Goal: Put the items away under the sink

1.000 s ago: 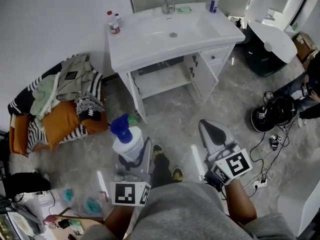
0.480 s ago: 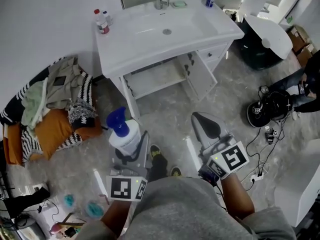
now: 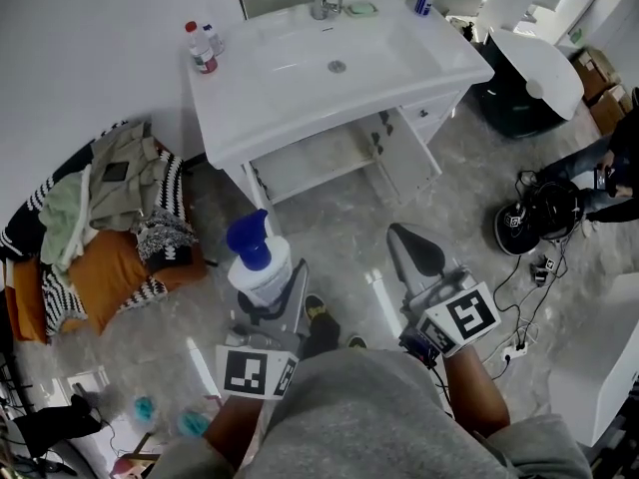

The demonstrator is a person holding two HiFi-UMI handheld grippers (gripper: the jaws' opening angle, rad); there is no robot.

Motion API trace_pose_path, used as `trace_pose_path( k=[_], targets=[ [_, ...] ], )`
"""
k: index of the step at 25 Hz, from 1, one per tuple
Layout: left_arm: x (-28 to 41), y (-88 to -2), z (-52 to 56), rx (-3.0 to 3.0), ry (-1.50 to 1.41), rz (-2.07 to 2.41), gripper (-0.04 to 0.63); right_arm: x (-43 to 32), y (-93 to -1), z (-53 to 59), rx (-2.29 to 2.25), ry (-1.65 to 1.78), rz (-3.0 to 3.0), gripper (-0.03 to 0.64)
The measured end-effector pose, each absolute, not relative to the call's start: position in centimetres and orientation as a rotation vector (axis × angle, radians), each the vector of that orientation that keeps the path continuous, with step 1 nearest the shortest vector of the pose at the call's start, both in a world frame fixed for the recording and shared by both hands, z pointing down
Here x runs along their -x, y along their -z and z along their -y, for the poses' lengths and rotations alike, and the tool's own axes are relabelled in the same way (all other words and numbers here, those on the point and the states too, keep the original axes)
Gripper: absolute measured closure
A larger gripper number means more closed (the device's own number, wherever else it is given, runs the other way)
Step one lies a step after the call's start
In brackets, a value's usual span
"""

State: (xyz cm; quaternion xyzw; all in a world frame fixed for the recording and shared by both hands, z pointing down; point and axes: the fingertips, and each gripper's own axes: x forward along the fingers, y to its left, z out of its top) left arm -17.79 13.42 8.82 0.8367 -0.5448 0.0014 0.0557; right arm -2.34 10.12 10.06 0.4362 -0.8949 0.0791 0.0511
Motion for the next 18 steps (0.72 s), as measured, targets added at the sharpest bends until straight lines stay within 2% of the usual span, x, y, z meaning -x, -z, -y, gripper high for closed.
trace_pose_path(
  k=[18],
  targets=[
    [22.4, -9.3, -8.7, -2.568, 0.017, 1.598, 0.382, 7.3, -9.7, -5.7, -1.351, -0.206, 2.686, 0.617]
  ],
)
